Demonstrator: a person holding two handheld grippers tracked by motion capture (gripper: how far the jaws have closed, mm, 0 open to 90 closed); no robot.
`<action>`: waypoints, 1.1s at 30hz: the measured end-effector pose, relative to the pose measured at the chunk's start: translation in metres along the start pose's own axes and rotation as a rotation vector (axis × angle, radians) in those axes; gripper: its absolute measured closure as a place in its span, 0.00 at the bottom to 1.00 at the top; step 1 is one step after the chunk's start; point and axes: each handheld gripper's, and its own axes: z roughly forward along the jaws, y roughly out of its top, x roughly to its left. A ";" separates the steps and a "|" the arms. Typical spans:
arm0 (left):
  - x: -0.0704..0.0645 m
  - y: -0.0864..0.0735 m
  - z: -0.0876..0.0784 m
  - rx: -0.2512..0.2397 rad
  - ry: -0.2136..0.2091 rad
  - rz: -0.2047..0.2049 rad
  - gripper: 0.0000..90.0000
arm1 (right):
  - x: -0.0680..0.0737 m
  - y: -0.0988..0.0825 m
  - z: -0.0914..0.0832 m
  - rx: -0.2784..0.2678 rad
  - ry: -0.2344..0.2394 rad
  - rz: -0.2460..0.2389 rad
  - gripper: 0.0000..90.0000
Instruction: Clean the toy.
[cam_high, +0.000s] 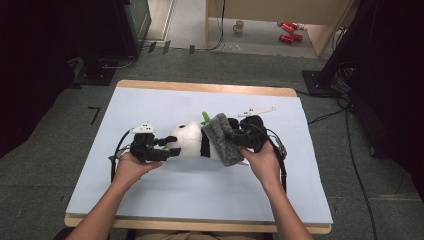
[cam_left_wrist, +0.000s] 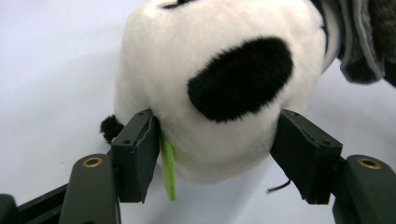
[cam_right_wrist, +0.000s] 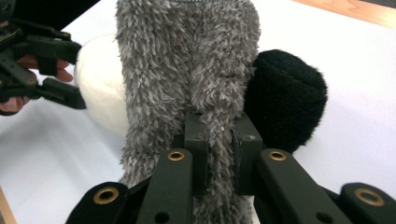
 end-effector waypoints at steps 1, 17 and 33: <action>0.000 -0.001 0.000 -0.002 0.000 0.011 0.37 | -0.001 0.000 0.000 -0.002 -0.002 0.002 0.90; 0.004 -0.017 0.001 -0.039 0.037 0.179 0.44 | -0.016 0.008 0.005 -0.038 -0.015 0.025 0.89; 0.006 -0.006 0.012 -0.092 0.008 0.152 0.27 | -0.019 0.014 0.010 -0.050 -0.022 0.032 0.88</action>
